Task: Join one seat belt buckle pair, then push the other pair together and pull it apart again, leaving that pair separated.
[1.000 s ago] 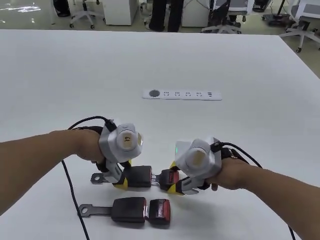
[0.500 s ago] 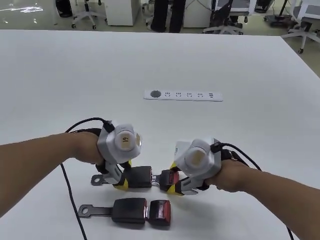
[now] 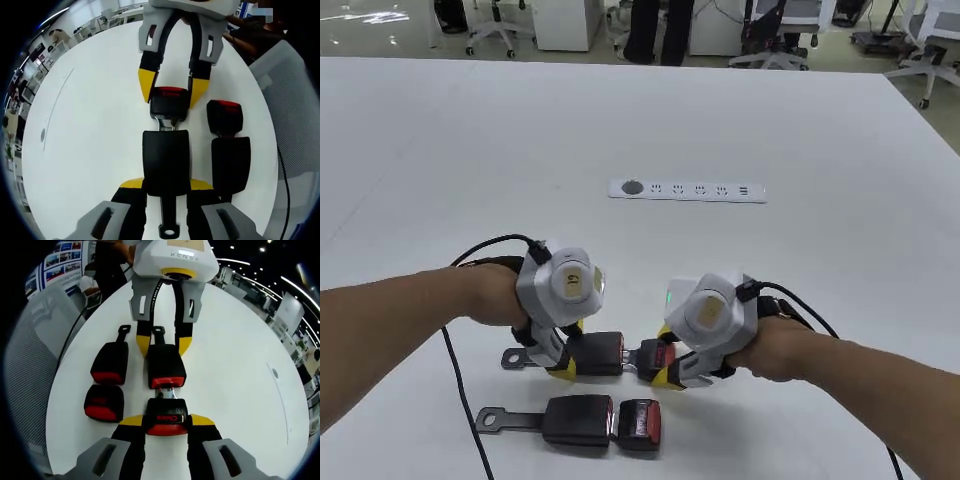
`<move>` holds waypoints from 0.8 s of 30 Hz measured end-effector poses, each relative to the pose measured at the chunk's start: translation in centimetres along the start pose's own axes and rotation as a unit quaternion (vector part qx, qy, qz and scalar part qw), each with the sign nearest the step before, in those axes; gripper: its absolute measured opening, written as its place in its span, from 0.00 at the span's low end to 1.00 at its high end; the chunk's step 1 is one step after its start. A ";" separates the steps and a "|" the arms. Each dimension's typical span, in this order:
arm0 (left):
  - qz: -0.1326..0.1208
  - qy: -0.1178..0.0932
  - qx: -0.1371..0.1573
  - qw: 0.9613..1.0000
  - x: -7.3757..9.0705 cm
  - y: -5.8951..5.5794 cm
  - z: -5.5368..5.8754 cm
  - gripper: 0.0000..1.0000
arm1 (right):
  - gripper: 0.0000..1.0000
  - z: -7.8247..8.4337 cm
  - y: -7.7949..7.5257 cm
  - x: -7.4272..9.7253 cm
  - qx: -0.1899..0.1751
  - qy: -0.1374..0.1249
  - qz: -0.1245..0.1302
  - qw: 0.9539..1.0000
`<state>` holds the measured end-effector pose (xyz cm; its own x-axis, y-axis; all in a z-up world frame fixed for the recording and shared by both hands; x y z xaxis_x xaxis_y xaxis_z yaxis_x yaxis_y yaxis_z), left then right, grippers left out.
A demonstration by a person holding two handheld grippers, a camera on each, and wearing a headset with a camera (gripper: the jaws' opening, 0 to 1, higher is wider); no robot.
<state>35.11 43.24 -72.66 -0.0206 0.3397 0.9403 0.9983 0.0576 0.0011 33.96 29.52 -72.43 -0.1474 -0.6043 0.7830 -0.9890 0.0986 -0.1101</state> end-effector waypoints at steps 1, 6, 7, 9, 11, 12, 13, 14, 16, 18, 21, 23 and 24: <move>0.000 -0.001 -0.001 1.000 0.0 0.0 0.0 0.30 | 0.27 -0.2 0.0 -0.1 0.002 -0.004 0.001 1.000; 0.000 -0.003 0.000 1.000 -0.1 0.1 0.1 0.30 | 0.26 -0.3 -0.1 -0.3 0.003 -0.006 -0.003 1.000; 0.000 -0.004 0.000 1.000 -0.1 0.1 0.1 0.30 | 0.26 -0.3 -0.2 -0.3 0.002 -0.005 -0.003 1.000; 0.001 -0.005 -0.001 1.000 0.0 0.0 0.0 0.30 | 0.26 -0.4 -0.2 -0.4 0.002 -0.006 -0.004 1.000; 0.000 -0.003 -0.003 1.000 0.0 -0.1 0.0 0.30 | 0.26 -0.5 0.0 -0.5 0.001 -0.007 -0.004 1.000; 0.000 -0.002 -0.002 1.000 0.0 -0.1 0.0 0.30 | 0.26 -0.6 0.0 -0.6 0.001 -0.006 -0.004 1.000; 0.000 -0.001 -0.003 1.000 0.0 0.0 0.0 0.30 | 0.26 -0.6 0.0 -0.6 0.000 -0.006 -0.004 1.000; -0.001 -0.001 -0.002 1.000 0.0 0.0 0.0 0.30 | 0.26 -0.6 0.2 -0.5 0.001 -0.006 -0.004 1.000; -0.001 0.000 -0.001 1.000 0.0 0.0 0.1 0.30 | 0.26 -0.7 0.2 -0.5 0.000 -0.005 -0.004 1.000; 0.000 -0.002 0.000 1.000 0.0 -0.1 0.0 0.30 | 0.26 -0.7 0.3 -0.5 0.000 -0.004 -0.002 1.000; -0.001 -0.004 0.003 1.000 0.0 -0.1 0.1 0.30 | 0.26 -0.8 0.4 -0.5 -0.002 -0.001 -0.003 1.000; -0.002 -0.004 0.003 1.000 0.1 -0.2 0.0 0.30 | 0.26 -0.8 0.2 -0.6 -0.003 0.001 -0.004 1.000; -0.002 -0.005 0.004 1.000 0.1 -0.2 0.0 0.30 | 0.26 -0.8 0.3 -0.5 -0.003 0.003 -0.004 1.000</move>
Point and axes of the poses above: the centre of the closed fingertips' face, and the gripper's own axes: x roughly backward along the fingers, y roughly to its left, z roughly out of its underside, the point moved 6 cm from there along x, roughly backward along the fingers, and after that the axes turned 2 degrees about -y, right-handed, at the moved point
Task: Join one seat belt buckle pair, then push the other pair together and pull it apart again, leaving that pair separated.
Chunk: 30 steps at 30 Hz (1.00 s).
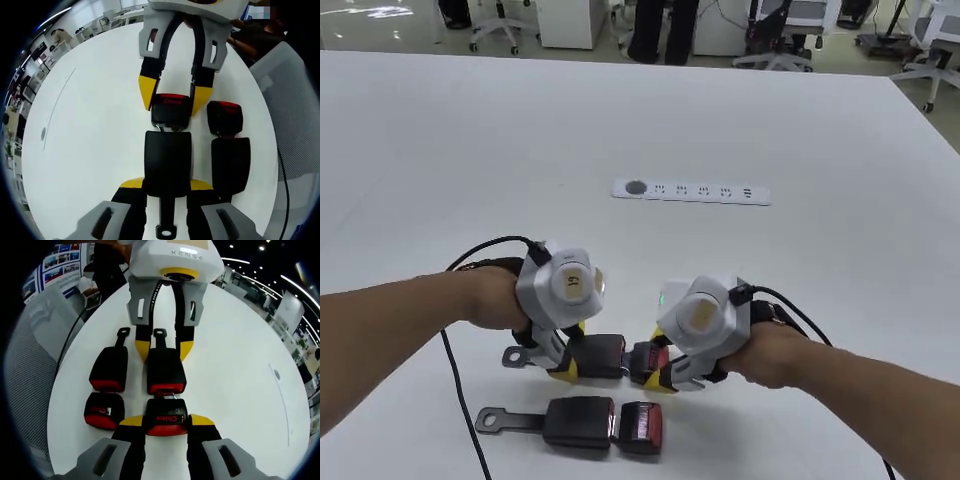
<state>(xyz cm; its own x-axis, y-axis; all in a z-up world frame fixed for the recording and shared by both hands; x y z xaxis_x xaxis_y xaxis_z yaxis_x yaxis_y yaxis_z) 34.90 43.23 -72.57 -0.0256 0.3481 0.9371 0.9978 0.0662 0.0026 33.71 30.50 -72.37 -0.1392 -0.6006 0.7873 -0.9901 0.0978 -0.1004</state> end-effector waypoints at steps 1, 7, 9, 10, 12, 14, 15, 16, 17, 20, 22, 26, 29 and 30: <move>0.000 -0.001 0.001 1.000 0.0 0.0 0.1 0.30 | 0.26 0.0 0.0 0.0 -0.001 0.001 0.000 1.000; -0.002 -0.005 0.003 1.000 0.1 -0.1 0.1 0.30 | 0.25 -0.1 -0.1 -0.2 0.001 0.001 0.002 1.000; -0.001 -0.005 0.001 1.000 0.1 0.0 0.1 0.30 | 0.25 -0.3 0.0 -0.4 -0.002 0.001 0.003 1.000; -0.001 -0.003 0.001 1.000 0.0 0.0 0.1 0.30 | 0.25 -0.3 0.0 -0.3 -0.001 0.001 0.003 1.000; -0.001 0.000 -0.001 1.000 -0.1 0.1 0.1 0.30 | 0.25 -0.3 0.0 -0.3 -0.001 0.001 0.002 1.000; -0.002 0.002 -0.003 1.000 -0.1 0.1 0.1 0.30 | 0.25 -0.5 0.0 -0.3 0.001 0.002 0.002 1.000; -0.002 0.002 -0.003 1.000 -0.1 0.2 0.2 0.30 | 0.25 -0.6 0.0 -0.3 -0.001 0.001 0.002 1.000; -0.002 0.002 -0.003 1.000 -0.1 0.2 0.2 0.30 | 0.25 -0.5 0.0 -0.3 -0.001 0.001 0.002 1.000; -0.001 0.002 -0.004 1.000 -0.1 0.1 0.2 0.30 | 0.25 -0.6 -0.1 -0.3 0.000 0.002 0.002 1.000; -0.001 0.003 -0.004 1.000 0.0 0.0 0.0 0.30 | 0.25 -0.6 -0.1 -0.3 0.000 0.001 0.002 1.000; -0.002 0.003 -0.002 1.000 -0.1 0.2 0.2 0.30 | 0.26 -0.5 -0.2 -0.3 0.001 0.000 0.001 1.000; -0.001 0.007 -0.004 1.000 -0.3 0.3 0.3 0.30 | 0.26 -0.5 -0.3 -0.4 0.000 -0.004 -0.002 1.000; -0.001 0.008 -0.005 1.000 -0.2 0.2 0.2 0.30 | 0.26 -0.4 -0.2 -0.4 0.001 -0.007 -0.001 1.000; -0.001 0.006 -0.004 1.000 -0.2 0.2 0.2 0.31 | 0.27 -0.4 -0.2 -0.4 0.003 -0.007 -0.001 1.000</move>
Point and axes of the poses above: the centre of the closed fingertips' face, and the gripper's own axes: x roughly backward along the fingers, y roughly to its left, z roughly out of its underside, the point moved 6 cm from there along x, roughly backward along the fingers, and after that the axes turned 2 degrees about -y, right-handed, at the moved point
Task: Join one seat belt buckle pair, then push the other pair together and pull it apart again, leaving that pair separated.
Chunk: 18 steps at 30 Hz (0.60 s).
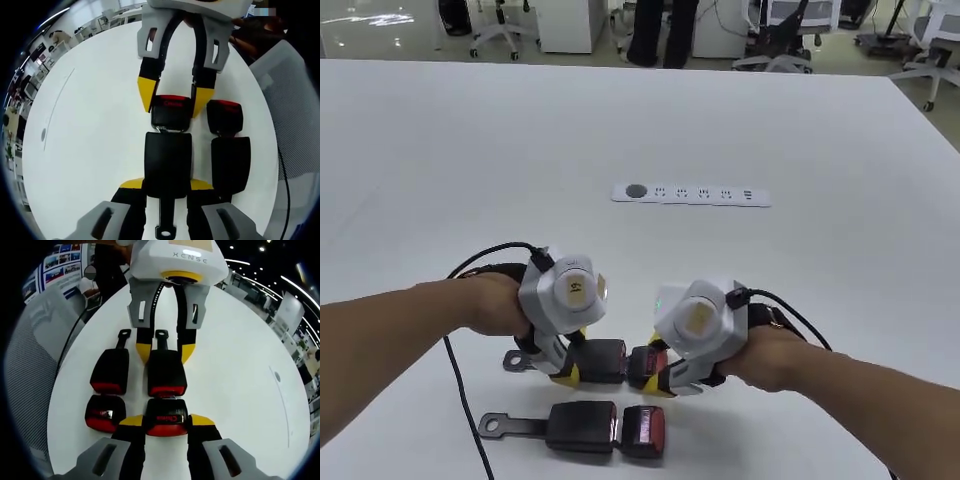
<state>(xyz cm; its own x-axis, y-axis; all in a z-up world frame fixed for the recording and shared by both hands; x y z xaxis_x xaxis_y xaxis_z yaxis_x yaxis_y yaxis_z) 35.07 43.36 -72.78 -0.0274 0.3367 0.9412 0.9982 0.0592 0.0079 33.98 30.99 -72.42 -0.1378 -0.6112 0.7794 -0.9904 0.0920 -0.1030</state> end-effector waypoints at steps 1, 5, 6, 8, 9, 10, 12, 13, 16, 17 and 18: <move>0.000 -0.001 0.001 1.000 0.0 0.0 0.0 0.31 | 0.27 0.0 0.0 0.0 0.000 0.000 0.000 1.000; 0.001 -0.008 0.002 1.000 0.0 -0.1 0.1 0.31 | 0.27 0.1 0.0 0.1 0.012 -0.002 -0.004 1.000; 0.001 -0.009 0.002 1.000 0.0 0.0 0.1 0.31 | 0.27 0.1 0.1 0.1 0.011 -0.001 -0.004 1.000; 0.002 -0.009 0.001 1.000 0.0 -0.1 0.1 0.31 | 0.27 0.2 0.2 0.3 0.014 0.004 -0.004 1.000; 0.003 -0.008 0.001 1.000 0.0 -0.1 0.1 0.31 | 0.28 0.4 0.2 0.4 0.017 0.008 -0.005 1.000; 0.003 -0.008 0.001 1.000 0.0 -0.1 0.2 0.31 | 0.28 0.5 0.1 0.5 0.019 0.008 -0.006 1.000; 0.003 -0.008 0.002 1.000 0.1 -0.1 0.3 0.31 | 0.28 1.2 -0.2 0.8 0.019 0.014 -0.010 1.000; 0.002 -0.011 0.005 1.000 0.1 -0.1 0.2 0.32 | 0.28 1.3 -0.1 1.0 0.020 0.005 -0.013 1.000; 0.002 -0.005 0.008 1.000 0.1 -0.2 0.1 0.32 | 0.28 1.3 -0.1 0.6 0.022 0.004 -0.011 1.000; 0.002 -0.003 0.009 1.000 0.1 -0.2 0.0 0.32 | 0.28 1.3 -0.2 0.6 0.026 0.004 -0.011 1.000; 0.003 -0.002 0.008 1.000 0.1 -0.3 0.0 0.32 | 0.29 1.3 -0.2 0.7 0.029 0.004 -0.011 1.000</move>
Point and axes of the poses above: the centre of the closed fingertips' face, and the gripper's own axes: x roughly backward along the fingers, y roughly to its left, z roughly out of its underside, the point moved 6 cm from there along x, roughly backward along the fingers, and after that the axes turned 2 degrees about -y, right-handed, at the moved point
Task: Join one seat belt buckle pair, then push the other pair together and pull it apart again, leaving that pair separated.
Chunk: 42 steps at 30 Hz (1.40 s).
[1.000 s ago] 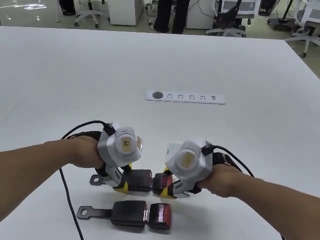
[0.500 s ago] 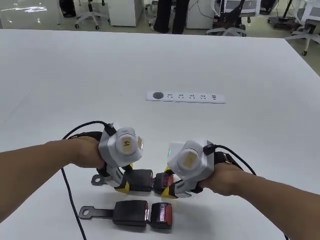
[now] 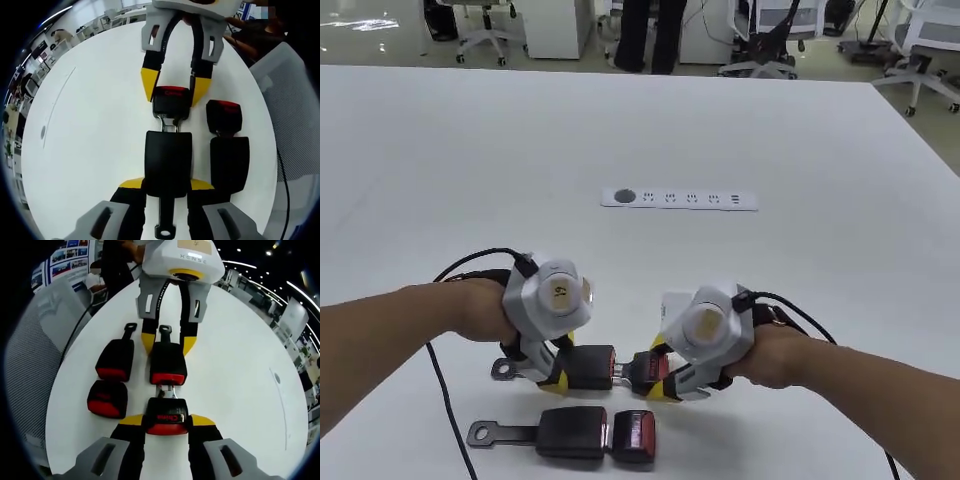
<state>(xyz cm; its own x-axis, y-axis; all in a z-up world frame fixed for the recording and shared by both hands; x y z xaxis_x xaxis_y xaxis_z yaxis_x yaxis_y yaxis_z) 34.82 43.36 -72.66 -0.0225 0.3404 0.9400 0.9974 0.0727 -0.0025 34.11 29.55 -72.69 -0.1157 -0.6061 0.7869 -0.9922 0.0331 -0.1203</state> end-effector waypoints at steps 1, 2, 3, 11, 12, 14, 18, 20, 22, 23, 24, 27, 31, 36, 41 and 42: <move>0.001 0.001 -0.003 1.000 0.0 0.0 0.0 0.32 | 0.29 0.0 0.0 0.0 -0.001 0.001 -0.001 1.000; 0.001 0.001 -0.002 1.000 0.0 -0.1 0.0 0.32 | 0.29 0.1 0.0 -0.1 -0.001 0.002 -0.001 1.000; 0.001 0.001 -0.003 1.000 0.1 -0.2 -0.1 0.32 | 0.29 0.1 0.0 -0.1 0.000 0.004 -0.002 1.000; 0.000 -0.005 -0.003 1.000 0.0 -0.1 0.1 0.32 | 0.30 0.6 0.1 0.3 0.009 0.019 -0.005 1.000; 0.000 -0.005 -0.001 1.000 0.0 -0.1 0.1 0.32 | 0.30 0.7 0.1 0.4 0.010 0.020 -0.005 1.000; 0.000 -0.005 -0.001 1.000 0.0 -0.1 0.1 0.33 | 0.30 0.8 0.1 0.6 0.009 0.022 -0.006 1.000; 0.000 -0.004 -0.001 1.000 0.1 -0.1 0.0 0.33 | 0.30 1.6 -0.4 1.0 0.010 0.029 -0.007 1.000; 0.000 -0.003 -0.001 1.000 0.1 -0.1 0.0 0.33 | 0.30 1.7 0.0 1.2 0.009 0.031 -0.008 0.999; -0.001 -0.001 0.002 1.000 0.1 -0.1 0.0 0.33 | 0.30 2.0 -0.1 1.5 0.011 0.035 -0.008 0.999; -0.001 -0.001 0.002 1.000 0.1 -0.1 0.0 0.33 | 0.30 2.1 -0.2 1.6 0.010 0.036 -0.008 0.999; -0.001 0.000 0.003 1.000 0.1 -0.1 0.0 0.33 | 0.30 2.3 -0.3 1.7 0.010 0.038 -0.009 0.999; -0.002 0.000 0.004 1.000 0.1 0.0 0.1 0.33 | 0.30 2.7 -0.3 2.0 0.009 0.043 -0.009 0.999; -0.002 0.001 0.003 1.000 -0.1 0.2 0.2 0.33 | 0.30 3.3 -0.2 2.6 0.008 0.050 -0.008 0.999; -0.003 0.002 -0.002 1.000 -0.1 0.1 0.2 0.33 | 0.31 4.0 -0.5 3.3 0.006 0.059 -0.008 0.998; -0.006 -0.001 -0.005 1.000 0.1 0.0 0.1 0.33 | 0.31 4.6 -0.5 3.7 0.002 0.066 -0.009 0.998; -0.007 -0.002 -0.005 1.000 0.1 0.0 0.2 0.33 | 0.31 4.8 -0.6 3.8 0.001 0.068 -0.009 0.998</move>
<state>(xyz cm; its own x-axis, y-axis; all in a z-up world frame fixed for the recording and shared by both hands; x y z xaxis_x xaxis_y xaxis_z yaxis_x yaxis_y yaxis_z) 34.78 43.56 -72.65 -0.0374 0.3431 0.9386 0.9975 0.0692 0.0145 34.46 23.35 -72.54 -0.1024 -0.4937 0.8636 -0.9942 0.0208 -0.1060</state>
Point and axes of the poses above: the centre of the closed fingertips' face, and the gripper's own axes: x roughly backward along the fingers, y roughly to its left, z roughly out of its underside, the point moved 6 cm from there along x, roughly backward along the fingers, and after that the axes turned 2 degrees about -y, right-handed, at the moved point
